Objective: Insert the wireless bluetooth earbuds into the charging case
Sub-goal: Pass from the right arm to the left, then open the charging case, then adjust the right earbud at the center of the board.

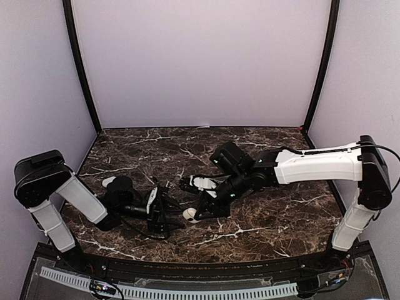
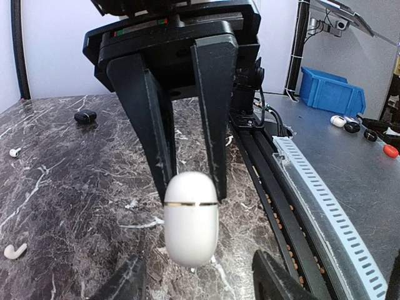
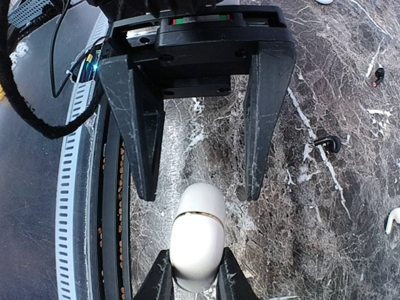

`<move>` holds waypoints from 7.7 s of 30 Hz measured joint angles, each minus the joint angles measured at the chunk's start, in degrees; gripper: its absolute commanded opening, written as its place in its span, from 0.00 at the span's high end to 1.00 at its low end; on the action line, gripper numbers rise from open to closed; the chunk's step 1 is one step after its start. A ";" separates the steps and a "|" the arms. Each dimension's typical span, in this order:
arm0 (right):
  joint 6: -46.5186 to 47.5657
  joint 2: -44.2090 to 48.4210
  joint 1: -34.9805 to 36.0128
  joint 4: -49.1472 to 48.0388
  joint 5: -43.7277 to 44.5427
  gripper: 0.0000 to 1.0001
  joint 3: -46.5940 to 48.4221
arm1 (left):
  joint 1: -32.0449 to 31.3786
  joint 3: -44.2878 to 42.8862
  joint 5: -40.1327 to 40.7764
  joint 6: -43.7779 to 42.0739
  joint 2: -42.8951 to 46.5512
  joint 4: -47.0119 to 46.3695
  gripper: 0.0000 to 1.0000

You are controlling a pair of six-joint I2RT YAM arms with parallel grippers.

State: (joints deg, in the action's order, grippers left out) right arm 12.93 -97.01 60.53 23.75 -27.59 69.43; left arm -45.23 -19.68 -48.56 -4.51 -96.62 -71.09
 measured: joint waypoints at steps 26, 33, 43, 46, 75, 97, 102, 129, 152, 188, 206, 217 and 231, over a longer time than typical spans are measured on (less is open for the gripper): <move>-0.74 -3.58 0.68 -1.88 0.44 1.00 2.21 | -0.04 0.00 1.66 -1.70 -0.02 -1.22 0.55; -0.72 -3.56 0.70 -1.86 0.46 1.00 2.21 | -0.04 0.00 1.42 -2.16 -0.02 -0.76 0.62; -0.74 -3.56 0.70 -1.81 0.50 1.00 2.21 | -0.04 -0.07 1.25 -2.75 -0.02 0.35 0.71; -0.66 -3.56 0.79 -1.66 0.44 1.00 2.21 | -0.04 -0.17 1.40 -2.89 -0.02 0.68 0.80; -3.96 5.38 0.22 -13.73 3.69 0.87 -7.67 | -0.07 -0.22 0.83 -3.23 0.02 -5.75 0.90; -7.45 12.52 -6.91 -16.09 5.01 0.70 -13.38 | -0.33 1.16 -1.99 -3.19 0.09 -5.35 0.91; -7.96 12.61 -6.93 -16.28 5.75 0.71 -13.62 | -0.31 1.16 -1.88 -3.19 0.09 -5.35 0.90; -17.64 -4.26 -34.25 -10.88 23.76 0.66 2.19 | 1.73 2.23 4.55 2.21 1.84 -5.51 0.91; -13.51 -27.52 -36.37 1.25 24.74 0.56 25.49 | 1.73 2.38 4.68 2.14 2.03 -5.49 0.91; -13.84 -29.83 -39.91 5.01 11.08 0.73 24.59 | 1.75 2.38 4.48 2.16 2.03 -5.46 0.91; -15.08 -21.84 -39.08 4.85 10.29 0.74 15.45 | 1.73 2.36 4.46 2.16 2.03 -5.42 0.91; -16.33 -17.49 -35.78 3.41 10.40 0.73 10.43 | 1.75 2.36 4.44 2.19 2.03 -5.40 0.91; -10.32 -20.74 -35.93 7.28 26.43 0.79 19.91 | 1.75 2.36 4.44 2.16 2.03 -5.38 0.91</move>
State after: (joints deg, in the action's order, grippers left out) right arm 2.61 -117.75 24.60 31.03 -1.17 89.34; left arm -43.48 -17.32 -44.12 -2.35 -94.59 -76.47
